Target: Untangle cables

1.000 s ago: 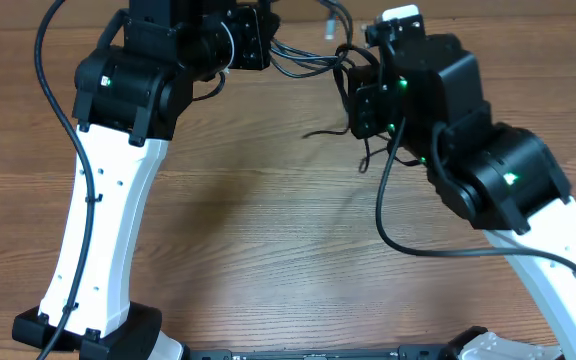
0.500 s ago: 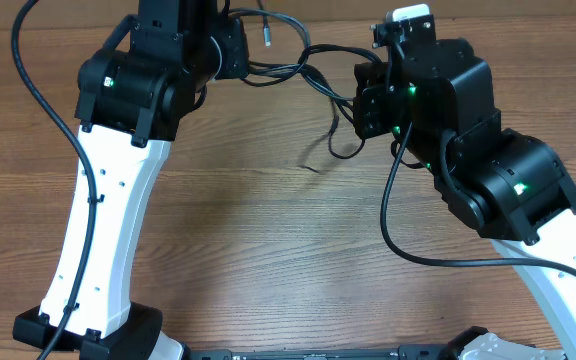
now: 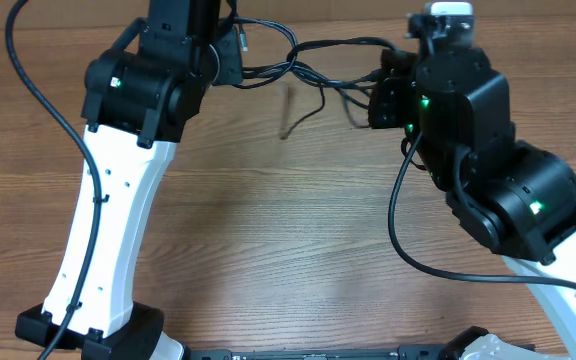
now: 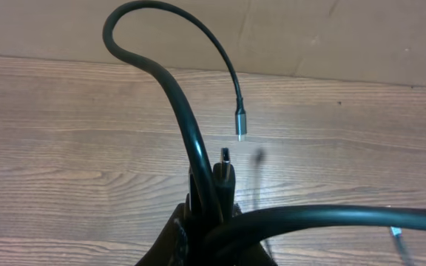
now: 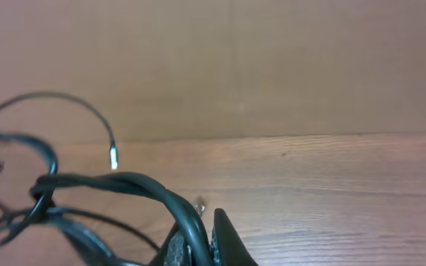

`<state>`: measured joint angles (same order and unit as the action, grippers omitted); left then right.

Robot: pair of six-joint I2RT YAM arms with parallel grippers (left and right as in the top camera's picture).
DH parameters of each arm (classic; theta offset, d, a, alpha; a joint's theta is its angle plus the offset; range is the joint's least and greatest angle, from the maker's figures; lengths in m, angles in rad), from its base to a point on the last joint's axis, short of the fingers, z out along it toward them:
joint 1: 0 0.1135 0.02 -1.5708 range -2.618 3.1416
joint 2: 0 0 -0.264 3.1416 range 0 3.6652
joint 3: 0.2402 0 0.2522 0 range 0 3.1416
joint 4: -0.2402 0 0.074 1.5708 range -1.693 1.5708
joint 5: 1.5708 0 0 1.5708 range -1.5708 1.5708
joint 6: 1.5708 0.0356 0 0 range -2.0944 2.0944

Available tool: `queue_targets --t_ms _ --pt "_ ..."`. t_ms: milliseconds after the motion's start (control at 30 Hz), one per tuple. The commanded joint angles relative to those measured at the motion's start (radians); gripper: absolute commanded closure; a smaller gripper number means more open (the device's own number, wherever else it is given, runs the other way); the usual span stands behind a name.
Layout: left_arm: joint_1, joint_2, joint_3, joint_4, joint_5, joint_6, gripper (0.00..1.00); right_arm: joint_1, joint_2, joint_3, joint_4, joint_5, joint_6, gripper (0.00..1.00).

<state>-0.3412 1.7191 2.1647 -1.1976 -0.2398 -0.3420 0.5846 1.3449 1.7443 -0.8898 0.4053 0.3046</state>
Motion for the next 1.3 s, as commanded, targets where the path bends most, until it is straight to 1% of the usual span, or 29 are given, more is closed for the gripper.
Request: queue_targets --t_ms 0,100,400,667,767,1267 --pt "0.042 0.029 0.009 -0.022 -0.186 0.005 0.96 -0.031 -0.092 0.011 0.009 0.324 0.130 0.96" --pt "0.042 0.031 0.009 -0.026 -0.186 0.005 0.96 -0.031 -0.092 0.011 0.009 0.393 0.168 0.96" --pt "0.042 0.034 0.009 -0.029 -0.185 0.005 0.96 -0.030 -0.115 0.011 0.013 0.743 0.167 0.96" --pt "0.042 0.035 0.009 -0.029 -0.178 0.005 0.96 -0.030 -0.183 0.011 -0.012 0.932 0.167 0.96" --pt "0.042 0.036 0.009 -0.029 -0.178 0.005 0.96 -0.030 -0.208 0.011 -0.019 0.975 0.167 0.96" --pt "0.041 0.037 0.009 -0.028 -0.159 0.004 0.96 -0.030 -0.277 0.011 -0.098 1.053 0.167 0.96"
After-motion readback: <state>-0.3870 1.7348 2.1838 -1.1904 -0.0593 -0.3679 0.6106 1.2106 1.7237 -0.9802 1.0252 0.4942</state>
